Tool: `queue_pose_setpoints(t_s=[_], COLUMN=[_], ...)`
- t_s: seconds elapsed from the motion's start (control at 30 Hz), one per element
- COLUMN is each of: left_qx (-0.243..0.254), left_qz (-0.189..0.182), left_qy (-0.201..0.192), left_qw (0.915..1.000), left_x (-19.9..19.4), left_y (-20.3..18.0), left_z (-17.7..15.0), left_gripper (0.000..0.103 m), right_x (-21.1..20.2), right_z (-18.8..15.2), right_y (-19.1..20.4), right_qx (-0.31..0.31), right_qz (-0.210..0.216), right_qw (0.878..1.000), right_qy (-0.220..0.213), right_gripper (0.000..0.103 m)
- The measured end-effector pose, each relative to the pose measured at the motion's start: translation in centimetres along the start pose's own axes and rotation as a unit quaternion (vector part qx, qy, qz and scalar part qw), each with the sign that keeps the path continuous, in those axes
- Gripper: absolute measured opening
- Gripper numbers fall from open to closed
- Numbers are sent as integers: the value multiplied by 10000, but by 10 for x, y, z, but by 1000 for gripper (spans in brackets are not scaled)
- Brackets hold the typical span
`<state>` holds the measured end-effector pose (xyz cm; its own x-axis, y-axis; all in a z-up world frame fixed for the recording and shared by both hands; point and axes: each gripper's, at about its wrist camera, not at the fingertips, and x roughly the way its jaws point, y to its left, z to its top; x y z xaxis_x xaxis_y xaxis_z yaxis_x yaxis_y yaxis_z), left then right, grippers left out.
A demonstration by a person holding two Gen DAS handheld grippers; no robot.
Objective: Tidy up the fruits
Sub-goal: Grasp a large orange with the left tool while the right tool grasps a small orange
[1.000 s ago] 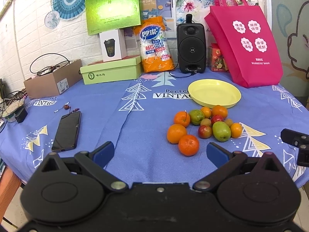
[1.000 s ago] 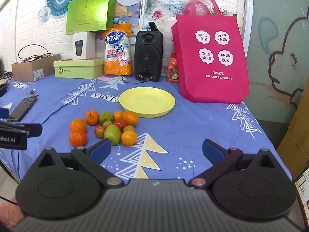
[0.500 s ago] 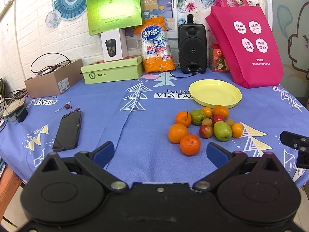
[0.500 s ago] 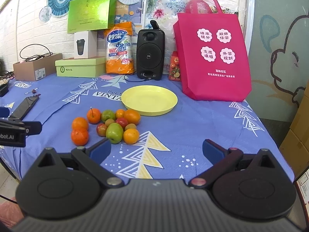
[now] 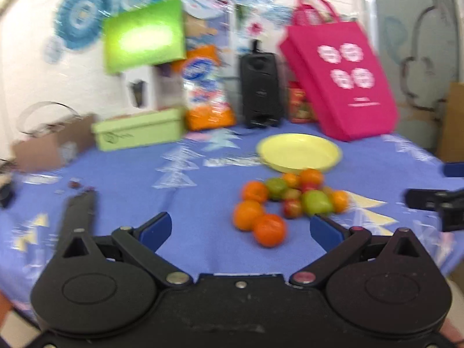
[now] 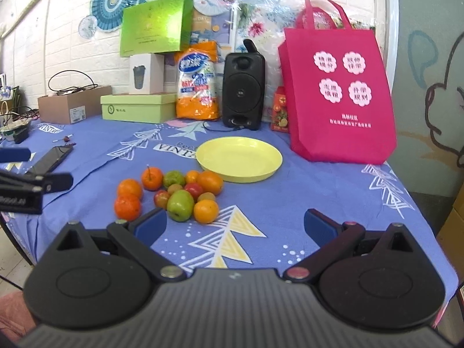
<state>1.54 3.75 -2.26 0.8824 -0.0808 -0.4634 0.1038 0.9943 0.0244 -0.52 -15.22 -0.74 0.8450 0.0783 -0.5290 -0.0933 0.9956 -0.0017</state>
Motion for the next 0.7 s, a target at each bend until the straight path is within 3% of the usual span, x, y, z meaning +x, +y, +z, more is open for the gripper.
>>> queue_pose_setpoints(t_s=[0.17, 0.27, 0.43, 0.53, 0.63, 0.7], left_qx=[-185, -242, -317, -490, -392, -374], left_qz=[-353, -332, -435, -737, -874, -932], left_qy=[236, 282, 431, 505, 612, 685], left_qw=[9989, 9988, 9976, 9948, 9935, 9926], left_x=[20, 31, 51, 60, 70, 78], left_y=[9, 11, 16, 19, 14, 10], left_z=[-2, -5, -11, -13, -12, -12], left_gripper=[103, 103, 103, 102, 84, 81], right_x=[20, 33, 50, 60, 70, 79], right_z=[-3, -6, -8, -8, -7, -6], right_y=[-10, -10, -5, -2, -2, -2], right_qx=[209, 169, -63, -321, -441, -500], right_qz=[288, 383, 631, 725, 872, 907], right_qw=[9987, 9974, 9969, 9957, 9938, 9928], right_qy=[370, 578, 474, 471, 533, 596], right_gripper=[103, 103, 102, 91, 79, 76])
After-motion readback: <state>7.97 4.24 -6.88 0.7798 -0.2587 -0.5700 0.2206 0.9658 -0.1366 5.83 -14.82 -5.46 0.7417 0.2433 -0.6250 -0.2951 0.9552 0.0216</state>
